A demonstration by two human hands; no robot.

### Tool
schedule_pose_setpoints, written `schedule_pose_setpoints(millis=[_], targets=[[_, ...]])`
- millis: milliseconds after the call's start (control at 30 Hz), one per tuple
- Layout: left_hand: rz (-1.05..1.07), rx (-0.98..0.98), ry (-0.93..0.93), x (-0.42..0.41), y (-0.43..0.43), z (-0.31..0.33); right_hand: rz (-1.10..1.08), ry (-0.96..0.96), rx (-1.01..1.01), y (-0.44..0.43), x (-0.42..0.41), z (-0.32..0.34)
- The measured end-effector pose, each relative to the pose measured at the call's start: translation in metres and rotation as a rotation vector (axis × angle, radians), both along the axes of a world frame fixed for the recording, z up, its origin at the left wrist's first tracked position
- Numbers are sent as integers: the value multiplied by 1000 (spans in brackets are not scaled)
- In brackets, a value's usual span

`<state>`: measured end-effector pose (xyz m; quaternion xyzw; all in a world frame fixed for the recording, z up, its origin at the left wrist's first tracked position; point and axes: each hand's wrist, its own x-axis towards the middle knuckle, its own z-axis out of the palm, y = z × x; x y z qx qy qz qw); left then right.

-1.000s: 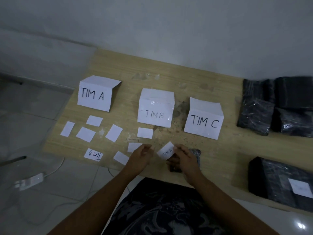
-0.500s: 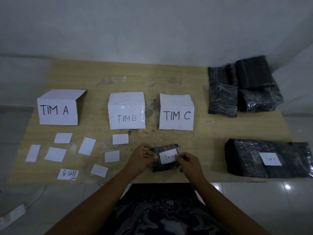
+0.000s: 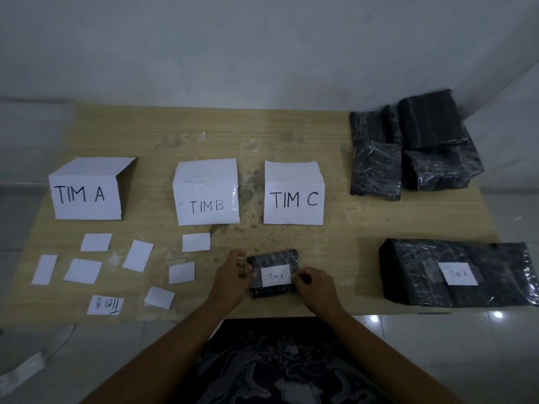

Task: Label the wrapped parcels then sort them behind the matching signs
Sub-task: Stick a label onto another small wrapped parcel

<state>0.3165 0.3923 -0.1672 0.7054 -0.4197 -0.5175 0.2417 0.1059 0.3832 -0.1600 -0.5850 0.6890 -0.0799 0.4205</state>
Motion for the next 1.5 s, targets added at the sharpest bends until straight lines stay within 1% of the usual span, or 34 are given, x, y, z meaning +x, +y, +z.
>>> schedule_pose_setpoints(millis=[233,367,467,533,600,667,733,833,900,967,1067,1167,1267,1367,1433,1500], targets=[[11,-39,-130,-7,4,-3,6,2,-15,2,2,-1],[30,-40,-156,-6,6,0,-98,7,22,4,3,-2],[43,-47,-212,-4,8,-1,-121,5,27,6,0,-2],[105,-80,-273,-4,8,1,-147,16,-20,9,-2,0],[137,-145,-298,-5,9,5,-150,40,-129,13,-4,2],[93,-164,-277,-7,10,8,-76,38,-235,17,-5,5],[27,-134,-273,-12,12,8,45,28,-285,21,-4,5],[-15,-49,-277,-22,13,5,207,69,-295,25,-1,-3],[-19,-10,-281,-26,14,0,248,120,-257,25,4,-7],[-11,31,-283,-28,13,-4,216,129,-216,23,8,-6],[7,64,-292,-30,9,-6,119,85,-167,20,15,-3],[70,67,-237,-33,5,-1,-50,46,-124,16,19,-1],[109,136,-163,-32,0,4,-194,-51,-51,12,17,2],[111,179,-108,-32,-1,5,-230,-101,-36,10,16,3],[80,168,-100,-33,-3,8,-264,-147,-37,8,13,4],[89,147,-46,-34,-4,13,-271,-164,-37,3,7,8]])
